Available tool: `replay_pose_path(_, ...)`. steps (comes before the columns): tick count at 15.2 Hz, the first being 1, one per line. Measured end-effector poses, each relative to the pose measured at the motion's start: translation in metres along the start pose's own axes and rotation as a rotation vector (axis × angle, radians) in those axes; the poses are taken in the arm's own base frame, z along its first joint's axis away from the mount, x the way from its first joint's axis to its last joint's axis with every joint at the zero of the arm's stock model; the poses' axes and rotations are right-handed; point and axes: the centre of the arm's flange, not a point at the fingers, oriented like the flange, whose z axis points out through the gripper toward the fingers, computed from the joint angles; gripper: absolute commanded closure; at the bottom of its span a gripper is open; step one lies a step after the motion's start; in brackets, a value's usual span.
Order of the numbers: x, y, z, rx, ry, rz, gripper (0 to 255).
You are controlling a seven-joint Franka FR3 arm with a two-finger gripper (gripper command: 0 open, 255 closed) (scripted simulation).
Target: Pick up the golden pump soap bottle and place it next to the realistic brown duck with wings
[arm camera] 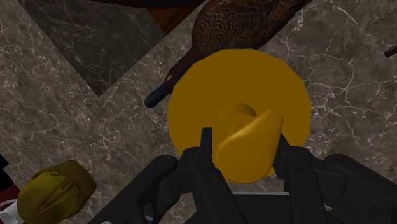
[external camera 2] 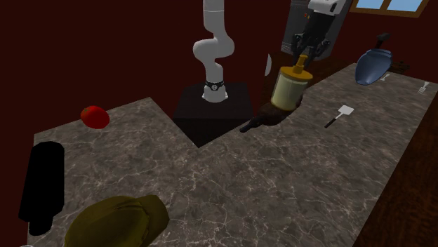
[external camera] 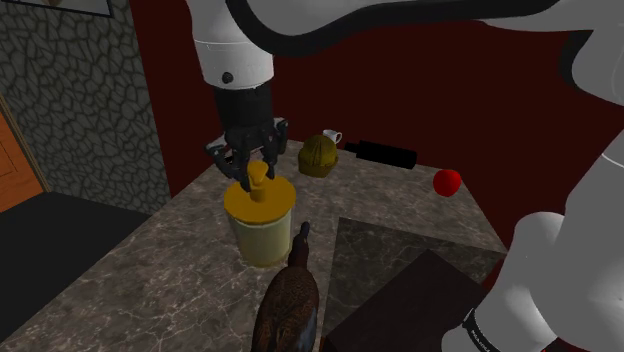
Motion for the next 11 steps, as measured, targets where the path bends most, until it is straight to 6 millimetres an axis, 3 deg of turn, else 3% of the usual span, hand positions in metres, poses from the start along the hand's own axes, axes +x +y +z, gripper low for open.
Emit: replay_pose_path(11,-0.076,-0.12,-0.02,0.0,0.0,0.0,255)
